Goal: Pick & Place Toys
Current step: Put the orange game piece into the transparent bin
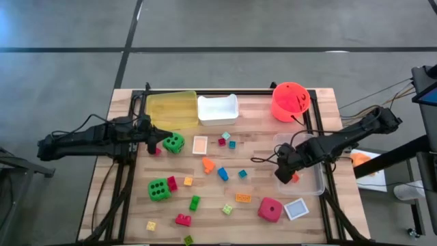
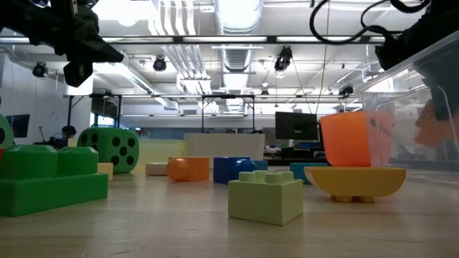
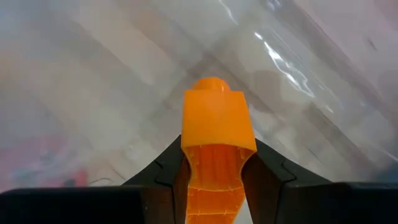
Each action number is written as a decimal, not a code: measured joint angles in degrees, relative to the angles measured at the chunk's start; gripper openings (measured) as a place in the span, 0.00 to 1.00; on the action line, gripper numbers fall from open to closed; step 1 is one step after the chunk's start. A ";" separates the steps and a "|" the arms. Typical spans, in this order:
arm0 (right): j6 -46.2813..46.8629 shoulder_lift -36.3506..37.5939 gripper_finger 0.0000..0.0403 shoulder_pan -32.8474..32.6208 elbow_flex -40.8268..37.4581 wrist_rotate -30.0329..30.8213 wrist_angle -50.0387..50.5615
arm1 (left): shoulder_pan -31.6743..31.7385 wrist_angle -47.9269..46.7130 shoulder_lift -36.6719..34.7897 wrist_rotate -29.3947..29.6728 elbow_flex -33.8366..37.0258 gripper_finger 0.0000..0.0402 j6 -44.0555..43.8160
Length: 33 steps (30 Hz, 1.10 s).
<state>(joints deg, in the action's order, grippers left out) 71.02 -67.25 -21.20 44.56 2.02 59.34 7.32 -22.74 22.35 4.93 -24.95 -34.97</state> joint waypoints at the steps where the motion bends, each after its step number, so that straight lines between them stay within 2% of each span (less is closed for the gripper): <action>1: 0.29 -0.09 0.26 -0.14 0.00 -0.55 0.59 | -0.01 0.00 0.00 0.00 0.00 0.00 -0.01; 4: -1.48 -0.25 0.26 -0.63 0.00 -2.66 0.84 | -0.01 0.00 0.00 0.00 0.00 0.00 -0.01; 7: -7.79 -0.27 0.26 -0.93 0.00 -4.77 0.88 | 0.00 0.00 0.00 0.00 0.00 0.00 -0.01; 15: -15.41 -0.34 0.26 -0.93 -0.09 -5.00 2.20 | 0.00 0.03 0.00 -0.01 0.00 0.00 -0.52; 33: -16.14 -0.34 0.25 -0.93 -5.58 -3.55 0.32 | -0.01 0.02 0.00 0.00 0.00 0.00 -0.89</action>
<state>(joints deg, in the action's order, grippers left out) 54.88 -67.59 -22.13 38.97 -1.53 59.66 7.31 -22.72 22.35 4.93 -24.95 -35.86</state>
